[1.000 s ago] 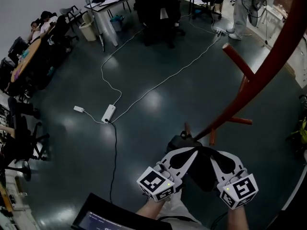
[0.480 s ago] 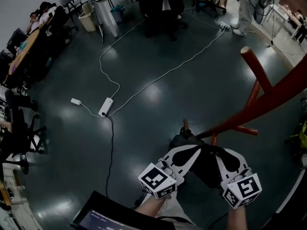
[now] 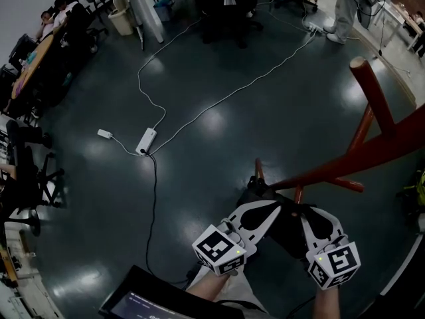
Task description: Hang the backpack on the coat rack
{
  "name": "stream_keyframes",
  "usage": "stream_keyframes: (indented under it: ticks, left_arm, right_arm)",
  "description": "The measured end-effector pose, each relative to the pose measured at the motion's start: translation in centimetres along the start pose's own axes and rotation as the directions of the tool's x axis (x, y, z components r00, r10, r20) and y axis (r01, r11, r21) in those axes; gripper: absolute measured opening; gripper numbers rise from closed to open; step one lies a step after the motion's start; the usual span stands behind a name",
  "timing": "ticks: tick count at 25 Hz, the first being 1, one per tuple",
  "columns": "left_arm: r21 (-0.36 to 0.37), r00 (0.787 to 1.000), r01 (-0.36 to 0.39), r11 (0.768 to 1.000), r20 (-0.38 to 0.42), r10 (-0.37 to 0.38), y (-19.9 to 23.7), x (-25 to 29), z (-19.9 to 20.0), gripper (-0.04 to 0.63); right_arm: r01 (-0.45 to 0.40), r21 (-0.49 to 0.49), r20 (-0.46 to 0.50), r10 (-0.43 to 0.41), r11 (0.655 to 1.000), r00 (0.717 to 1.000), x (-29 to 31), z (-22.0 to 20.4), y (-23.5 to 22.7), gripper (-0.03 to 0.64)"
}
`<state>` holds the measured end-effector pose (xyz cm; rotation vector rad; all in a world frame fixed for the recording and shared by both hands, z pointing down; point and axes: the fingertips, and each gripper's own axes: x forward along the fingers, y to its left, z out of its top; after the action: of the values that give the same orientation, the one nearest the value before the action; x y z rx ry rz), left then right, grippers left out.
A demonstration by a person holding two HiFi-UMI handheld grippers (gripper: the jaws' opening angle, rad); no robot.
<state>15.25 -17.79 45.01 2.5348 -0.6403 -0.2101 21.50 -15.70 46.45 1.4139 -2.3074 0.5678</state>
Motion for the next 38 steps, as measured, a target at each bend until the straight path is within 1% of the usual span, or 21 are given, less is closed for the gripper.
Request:
stream_keyframes:
  ticks: [4,9,13,18,24,30,34,37,38]
  left_arm:
    - [0.0,1.0,-0.001,1.0,0.003,0.001,0.4,0.0,-0.4,0.009]
    - [-0.014,1.0,-0.026,1.0,0.007,0.026,0.7,-0.4,-0.2,0.009]
    - [-0.008,1.0,-0.016,1.0,0.002,0.016,0.9,-0.6,-0.9,0.009]
    - [-0.021,0.999,-0.032,0.999,0.001,0.032,1.5,-1.2,-0.8,0.009]
    - [-0.016,0.999,-0.033,0.999,0.007,0.033,1.9,-1.5,-0.5,0.011]
    - [-0.033,0.999,-0.036,0.999,0.01,0.037,1.7,-1.9,-0.4,0.009]
    - [-0.032,1.0,-0.027,0.999,0.012,0.027,1.6,-2.0,-0.6,0.011]
    - [-0.036,1.0,-0.023,0.999,0.014,0.023,1.6,-2.4,-0.6,0.009]
    - [-0.037,1.0,-0.022,0.999,0.015,0.022,1.6,-2.5,-0.5,0.011]
  right_arm:
    - [0.0,0.01,-0.007,0.0,1.0,1.0,0.6,-0.9,-0.2,0.043]
    - [0.005,0.006,-0.019,-0.005,1.0,1.0,1.4,-1.7,-0.4,0.044]
    - [0.015,0.003,-0.023,-0.015,1.0,1.0,1.9,-2.1,-0.7,0.044]
    - [0.047,-0.015,-0.041,-0.048,0.999,0.998,2.7,-2.6,-1.1,0.044]
    - [0.092,-0.08,-0.056,-0.096,0.993,0.994,3.2,-2.9,-1.2,0.044]
    - [0.121,-0.087,-0.08,-0.128,0.989,0.989,3.2,-2.7,-1.3,0.047]
    - [0.158,-0.07,-0.049,-0.161,0.985,0.986,2.7,-2.3,-1.8,0.061]
    - [0.147,-0.036,-0.037,-0.148,0.989,0.988,2.5,-2.3,-1.5,0.114]
    - [0.142,-0.034,-0.034,-0.143,0.989,0.989,2.3,-2.3,-1.3,0.118]
